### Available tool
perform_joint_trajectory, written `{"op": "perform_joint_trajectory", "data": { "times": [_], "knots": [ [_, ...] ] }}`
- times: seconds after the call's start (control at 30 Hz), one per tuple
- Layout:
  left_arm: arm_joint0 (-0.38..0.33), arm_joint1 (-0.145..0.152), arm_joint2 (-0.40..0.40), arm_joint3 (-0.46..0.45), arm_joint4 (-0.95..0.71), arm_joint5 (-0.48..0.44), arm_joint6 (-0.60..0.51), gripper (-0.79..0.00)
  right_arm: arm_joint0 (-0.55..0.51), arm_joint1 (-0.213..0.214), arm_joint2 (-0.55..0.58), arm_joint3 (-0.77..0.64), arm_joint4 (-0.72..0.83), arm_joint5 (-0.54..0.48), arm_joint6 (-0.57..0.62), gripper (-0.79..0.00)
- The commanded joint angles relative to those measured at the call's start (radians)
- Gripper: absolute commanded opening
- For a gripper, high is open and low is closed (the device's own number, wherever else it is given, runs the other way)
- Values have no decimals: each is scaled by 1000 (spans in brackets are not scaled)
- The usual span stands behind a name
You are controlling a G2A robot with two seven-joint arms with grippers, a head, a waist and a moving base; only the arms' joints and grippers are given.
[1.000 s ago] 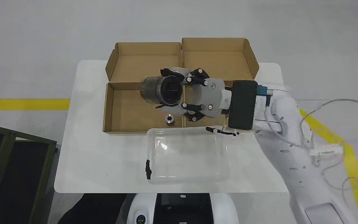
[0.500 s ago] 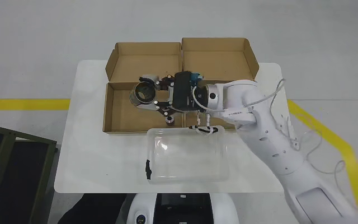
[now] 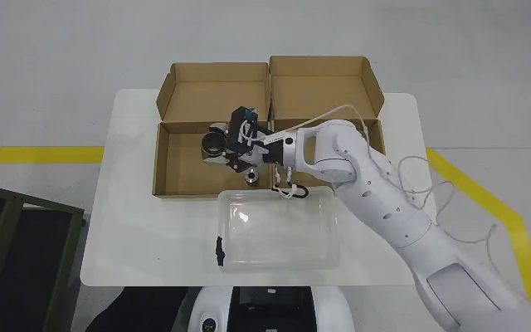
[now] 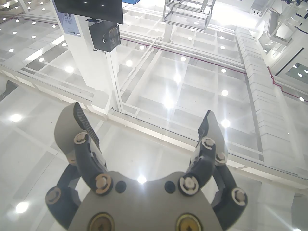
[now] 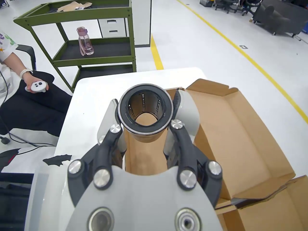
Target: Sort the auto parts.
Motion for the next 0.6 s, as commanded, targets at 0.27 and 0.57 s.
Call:
{"op": "perform_joint_trajectory", "data": {
  "times": [0.27,0.57],
  "knots": [
    [0,0,0,0,0,0,0,0,33,-41,-81,165,36,35,67,-785],
    [0,0,0,0,0,0,0,0,70,-80,-136,284,45,60,115,-785]
  ]
}}
